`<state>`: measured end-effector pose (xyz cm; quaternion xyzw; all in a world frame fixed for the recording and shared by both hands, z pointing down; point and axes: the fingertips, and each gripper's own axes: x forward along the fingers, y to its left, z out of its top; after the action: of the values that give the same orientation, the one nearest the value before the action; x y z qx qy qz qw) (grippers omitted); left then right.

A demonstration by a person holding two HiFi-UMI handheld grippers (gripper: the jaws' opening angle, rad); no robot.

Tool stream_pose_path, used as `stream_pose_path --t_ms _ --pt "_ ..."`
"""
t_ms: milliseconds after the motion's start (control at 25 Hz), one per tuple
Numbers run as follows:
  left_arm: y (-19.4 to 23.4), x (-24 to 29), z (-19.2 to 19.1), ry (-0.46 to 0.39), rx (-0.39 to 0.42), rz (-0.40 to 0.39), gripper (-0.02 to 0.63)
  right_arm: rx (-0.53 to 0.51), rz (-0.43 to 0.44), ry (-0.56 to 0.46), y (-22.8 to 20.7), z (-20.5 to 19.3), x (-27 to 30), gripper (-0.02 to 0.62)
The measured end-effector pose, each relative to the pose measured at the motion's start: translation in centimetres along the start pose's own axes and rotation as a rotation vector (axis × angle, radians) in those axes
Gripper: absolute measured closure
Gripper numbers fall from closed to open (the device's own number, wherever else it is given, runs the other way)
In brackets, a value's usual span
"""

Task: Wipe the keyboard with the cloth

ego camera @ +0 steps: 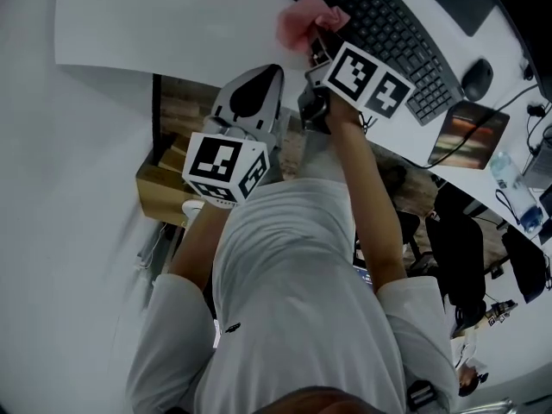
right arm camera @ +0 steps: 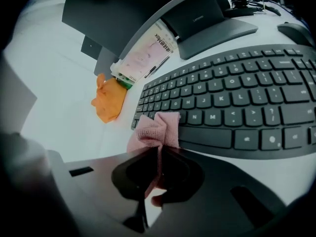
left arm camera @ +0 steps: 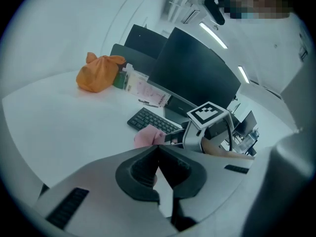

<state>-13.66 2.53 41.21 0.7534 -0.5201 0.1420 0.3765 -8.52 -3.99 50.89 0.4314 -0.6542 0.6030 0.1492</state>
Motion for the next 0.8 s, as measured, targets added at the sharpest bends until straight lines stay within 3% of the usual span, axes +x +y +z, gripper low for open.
stream_pose_path --t_ms 800 --pt "2.9 -3.3 -1.4 -0.052 -0.065 0.080 0.588 -0.096 0.077 0.095 6.9 1.4 5.3 0.577"
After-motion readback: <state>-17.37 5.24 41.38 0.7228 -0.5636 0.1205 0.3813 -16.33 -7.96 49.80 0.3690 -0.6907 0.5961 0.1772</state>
